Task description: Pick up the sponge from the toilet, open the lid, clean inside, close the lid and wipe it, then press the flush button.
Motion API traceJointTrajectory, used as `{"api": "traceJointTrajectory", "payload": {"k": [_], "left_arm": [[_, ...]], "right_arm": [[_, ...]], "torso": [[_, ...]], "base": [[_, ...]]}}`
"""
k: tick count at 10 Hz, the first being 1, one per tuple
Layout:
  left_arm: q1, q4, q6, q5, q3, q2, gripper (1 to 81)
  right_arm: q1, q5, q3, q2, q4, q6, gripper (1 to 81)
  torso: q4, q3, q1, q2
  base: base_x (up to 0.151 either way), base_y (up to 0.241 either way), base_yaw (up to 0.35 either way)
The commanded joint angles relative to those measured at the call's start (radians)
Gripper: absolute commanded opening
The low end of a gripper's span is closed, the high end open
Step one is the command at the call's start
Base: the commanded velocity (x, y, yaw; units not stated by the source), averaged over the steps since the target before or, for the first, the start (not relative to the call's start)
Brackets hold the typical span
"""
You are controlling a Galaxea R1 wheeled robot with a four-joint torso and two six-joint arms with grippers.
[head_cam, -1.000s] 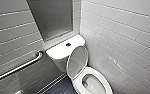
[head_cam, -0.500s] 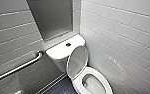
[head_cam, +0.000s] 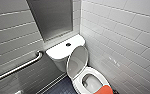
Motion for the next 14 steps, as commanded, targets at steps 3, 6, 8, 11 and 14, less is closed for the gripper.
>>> {"api": "traceJointTrajectory", "payload": {"k": [3, 6, 8, 11, 14], "left_arm": [[0.027, 0.008, 0.001, 0.023, -0.043, 0.023, 81.1], [0.033, 0.007, 0.001, 0.023, -0.078, 0.046, 81.1], [0.041, 0.005, 0.001, 0.023, -0.090, 0.046, 81.1], [0.041, 0.003, 0.001, 0.023, -0.100, 0.052, 81.1], [0.041, 0.002, 0.001, 0.023, -0.101, 0.058, 81.1]], "right_arm": [[0.243, -0.117, -0.139, 0.068, 0.094, 0.005, 1.0], [0.315, -0.158, -0.215, 0.137, 0.114, 0.005, 1.0], [0.349, -0.163, -0.259, 0.180, 0.131, 0.005, 1.0], [0.372, -0.171, -0.320, 0.210, 0.158, 0.005, 1.0], [0.401, -0.172, -0.380, 0.247, 0.163, 0.005, 1.0]], "torso": [[0.000, -0.051, 0.000, 0.000], [0.000, -0.041, 0.000, 0.000], [0.000, -0.040, 0.068, -0.105], [0.000, -0.081, 0.054, -0.089], [0.000, -0.173, 0.072, -0.122]], "base": [[0.000, 0.000, 0.000], [0.000, 0.000, 0.000], [0.000, 0.000, 0.000], [0.000, 0.000, 0.000], [0.000, 0.000, 0.000]]}}
